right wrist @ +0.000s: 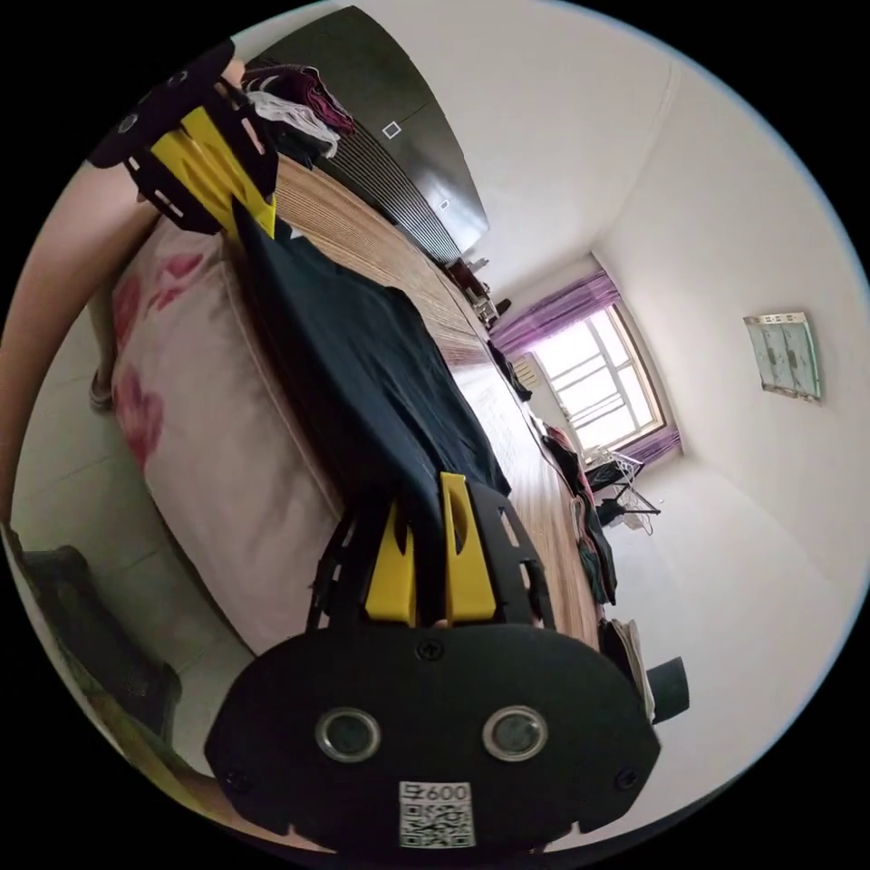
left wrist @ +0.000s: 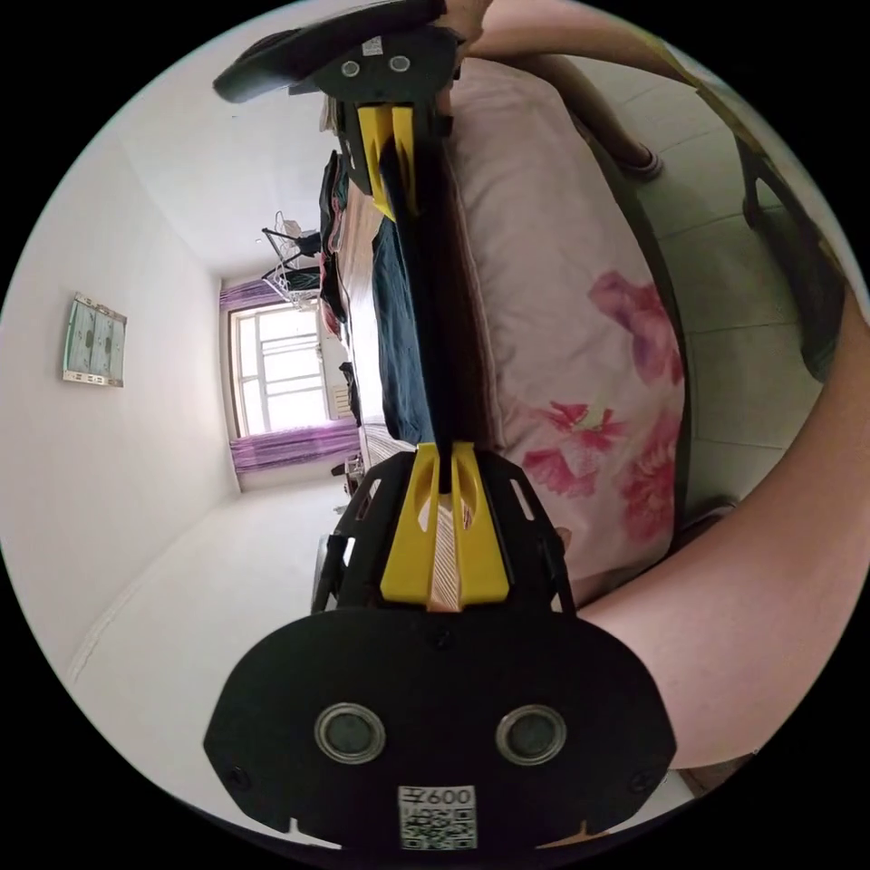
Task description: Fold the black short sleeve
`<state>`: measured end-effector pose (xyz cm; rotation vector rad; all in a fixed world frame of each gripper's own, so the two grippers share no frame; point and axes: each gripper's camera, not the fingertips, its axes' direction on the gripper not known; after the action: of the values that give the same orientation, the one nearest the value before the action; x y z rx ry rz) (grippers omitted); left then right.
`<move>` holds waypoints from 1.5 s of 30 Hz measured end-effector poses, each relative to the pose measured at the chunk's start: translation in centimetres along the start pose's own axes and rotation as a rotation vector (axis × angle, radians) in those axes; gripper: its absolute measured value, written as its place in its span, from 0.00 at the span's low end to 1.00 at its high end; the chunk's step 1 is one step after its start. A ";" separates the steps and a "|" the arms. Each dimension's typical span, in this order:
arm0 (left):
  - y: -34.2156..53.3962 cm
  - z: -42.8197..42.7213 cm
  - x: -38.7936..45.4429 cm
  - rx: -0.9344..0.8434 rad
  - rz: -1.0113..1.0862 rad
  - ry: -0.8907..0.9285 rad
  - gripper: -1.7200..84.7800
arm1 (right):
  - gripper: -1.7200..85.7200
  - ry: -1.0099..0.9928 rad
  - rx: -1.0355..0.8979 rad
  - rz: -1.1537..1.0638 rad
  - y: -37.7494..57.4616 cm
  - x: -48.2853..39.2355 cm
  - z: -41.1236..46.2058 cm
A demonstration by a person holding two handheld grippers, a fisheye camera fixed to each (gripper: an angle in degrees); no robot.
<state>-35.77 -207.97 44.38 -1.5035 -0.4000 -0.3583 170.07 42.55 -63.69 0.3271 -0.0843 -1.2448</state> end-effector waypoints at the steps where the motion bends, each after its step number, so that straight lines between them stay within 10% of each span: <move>1: 0.0 0.3 0.4 -0.008 0.005 -0.003 0.05 | 0.01 0.027 -0.063 -0.046 0.4 -0.5 0.2; 21: -5.8 8.5 4.9 -0.077 0.000 0.075 0.05 | 0.01 0.036 -0.162 -0.207 -5.0 -6.4 -7.2; 34: -12.4 29.3 4.8 -0.119 -0.465 0.228 0.04 | 0.01 0.264 0.085 -0.137 -17.2 -13.1 -9.9; 38: -15.6 28.9 12.8 -0.069 -0.362 -0.174 0.04 | 0.01 0.280 0.104 -0.113 -21.7 -15.9 -15.8; 45: -18.3 32.9 17.1 -0.012 -0.472 -0.137 0.04 | 0.01 0.264 0.101 -0.132 -30.7 -19.8 -25.6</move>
<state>-30.30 -175.50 69.37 -1.4410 -0.8677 -0.6294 141.73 57.64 -94.65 0.5895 0.1026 -1.3193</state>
